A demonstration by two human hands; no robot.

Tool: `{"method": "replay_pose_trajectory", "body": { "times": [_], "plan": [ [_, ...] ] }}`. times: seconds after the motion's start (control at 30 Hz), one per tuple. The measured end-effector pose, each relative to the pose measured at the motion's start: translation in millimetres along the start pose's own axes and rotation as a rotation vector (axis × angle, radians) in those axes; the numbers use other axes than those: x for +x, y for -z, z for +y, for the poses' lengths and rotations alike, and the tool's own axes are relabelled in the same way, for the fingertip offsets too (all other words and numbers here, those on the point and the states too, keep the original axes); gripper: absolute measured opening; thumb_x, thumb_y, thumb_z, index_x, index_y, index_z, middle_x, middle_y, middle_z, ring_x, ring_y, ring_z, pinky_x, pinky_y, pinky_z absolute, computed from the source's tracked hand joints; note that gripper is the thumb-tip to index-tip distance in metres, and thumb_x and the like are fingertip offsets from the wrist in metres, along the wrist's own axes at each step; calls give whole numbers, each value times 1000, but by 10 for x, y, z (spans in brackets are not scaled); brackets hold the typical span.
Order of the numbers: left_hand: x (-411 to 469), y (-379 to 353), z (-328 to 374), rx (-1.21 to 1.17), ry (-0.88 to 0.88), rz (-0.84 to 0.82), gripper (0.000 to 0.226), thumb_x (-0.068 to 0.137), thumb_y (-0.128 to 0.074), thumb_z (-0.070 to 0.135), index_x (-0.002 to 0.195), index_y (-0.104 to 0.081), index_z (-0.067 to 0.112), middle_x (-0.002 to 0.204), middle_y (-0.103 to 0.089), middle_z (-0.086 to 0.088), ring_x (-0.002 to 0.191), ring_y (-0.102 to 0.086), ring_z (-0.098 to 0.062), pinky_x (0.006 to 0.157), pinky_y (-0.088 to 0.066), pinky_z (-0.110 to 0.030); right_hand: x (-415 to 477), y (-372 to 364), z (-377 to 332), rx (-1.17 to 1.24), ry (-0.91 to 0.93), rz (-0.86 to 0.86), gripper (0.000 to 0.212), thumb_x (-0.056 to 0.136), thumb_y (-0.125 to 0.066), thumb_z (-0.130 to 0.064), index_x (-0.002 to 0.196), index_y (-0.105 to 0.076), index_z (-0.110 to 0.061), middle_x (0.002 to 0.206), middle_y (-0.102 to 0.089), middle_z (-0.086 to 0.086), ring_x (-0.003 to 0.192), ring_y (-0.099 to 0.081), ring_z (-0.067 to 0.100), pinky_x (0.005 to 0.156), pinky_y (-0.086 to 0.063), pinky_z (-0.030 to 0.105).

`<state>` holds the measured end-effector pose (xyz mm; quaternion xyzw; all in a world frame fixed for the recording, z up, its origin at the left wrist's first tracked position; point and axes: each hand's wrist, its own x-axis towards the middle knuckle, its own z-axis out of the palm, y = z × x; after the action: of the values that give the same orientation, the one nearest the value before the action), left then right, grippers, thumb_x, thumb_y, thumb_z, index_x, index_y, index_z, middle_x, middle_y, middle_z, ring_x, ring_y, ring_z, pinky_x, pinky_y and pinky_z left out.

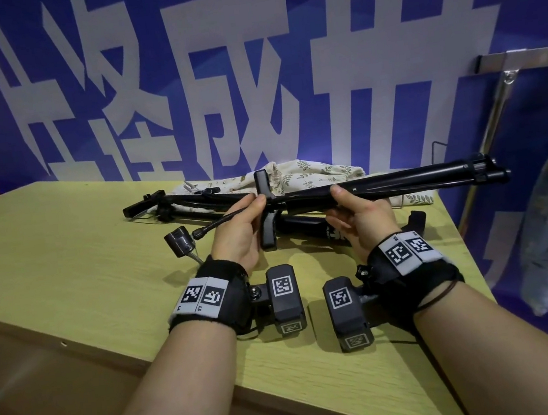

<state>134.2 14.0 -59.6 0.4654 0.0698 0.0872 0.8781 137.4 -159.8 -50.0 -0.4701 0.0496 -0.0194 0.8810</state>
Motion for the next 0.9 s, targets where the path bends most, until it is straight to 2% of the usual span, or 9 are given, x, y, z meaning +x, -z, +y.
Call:
{"method": "replay_pose_trajectory", "body": {
  "times": [0.1,0.17,0.27,0.43,0.5,0.67,0.8,0.9],
  "plan": [
    [-34,-34,-14,48,99,-55,30,93,-62,23,120,-65,12,104,-73,-8,78,-71,-12,66,-57,-26,6,6,-12,41,10,27,56,83,-70,-13,129,-41,-2,113,-64,18,84,-70,23,59,-58,25],
    [-32,-35,-32,151,139,-77,34,90,-63,35,116,-68,13,95,-72,-5,81,-67,-15,78,-55,-31,10,7,-29,78,17,57,53,84,-69,-13,128,-40,-2,112,-63,18,84,-68,24,61,-59,26],
    [-23,-13,-37,278,163,-109,40,88,-62,43,115,-67,13,102,-71,-8,91,-63,-20,92,-51,-38,25,24,-48,96,19,100,54,84,-69,-15,128,-39,-5,116,-60,16,88,-67,24,64,-58,27],
    [-35,-39,-37,508,289,-241,64,72,-67,55,124,-59,19,115,-70,-11,105,-67,-24,85,-55,-36,59,61,-61,112,42,180,53,85,-69,-16,124,-34,-12,119,-56,15,90,-65,24,68,-57,31],
    [-44,-82,4,635,301,-264,68,74,-67,58,128,-56,18,119,-68,-11,108,-66,-24,87,-53,-35,65,59,-69,125,57,190,56,85,-69,-15,127,-32,-12,119,-55,15,88,-64,24,69,-57,32],
    [-151,-152,224,969,211,-272,47,87,-63,50,117,-62,14,120,-64,-10,108,-65,-22,97,-52,-39,68,63,-57,122,78,173,50,87,-67,-17,122,-32,-14,116,-53,14,96,-63,28,75,-57,33],
    [-319,-186,472,1117,57,-276,37,92,-60,44,112,-66,14,107,-71,-6,94,-70,-14,83,-57,-29,56,73,-79,104,80,161,61,88,-66,-19,137,-29,-16,118,-55,14,102,-63,30,80,-56,36],
    [-439,-249,616,1130,-178,-229,24,94,-61,36,104,-69,16,94,-74,0,77,-67,-8,65,-52,-23,30,80,-106,93,86,121,51,90,-63,-22,132,-34,-22,114,-58,11,100,-64,27,81,-55,37]
  ]
}}
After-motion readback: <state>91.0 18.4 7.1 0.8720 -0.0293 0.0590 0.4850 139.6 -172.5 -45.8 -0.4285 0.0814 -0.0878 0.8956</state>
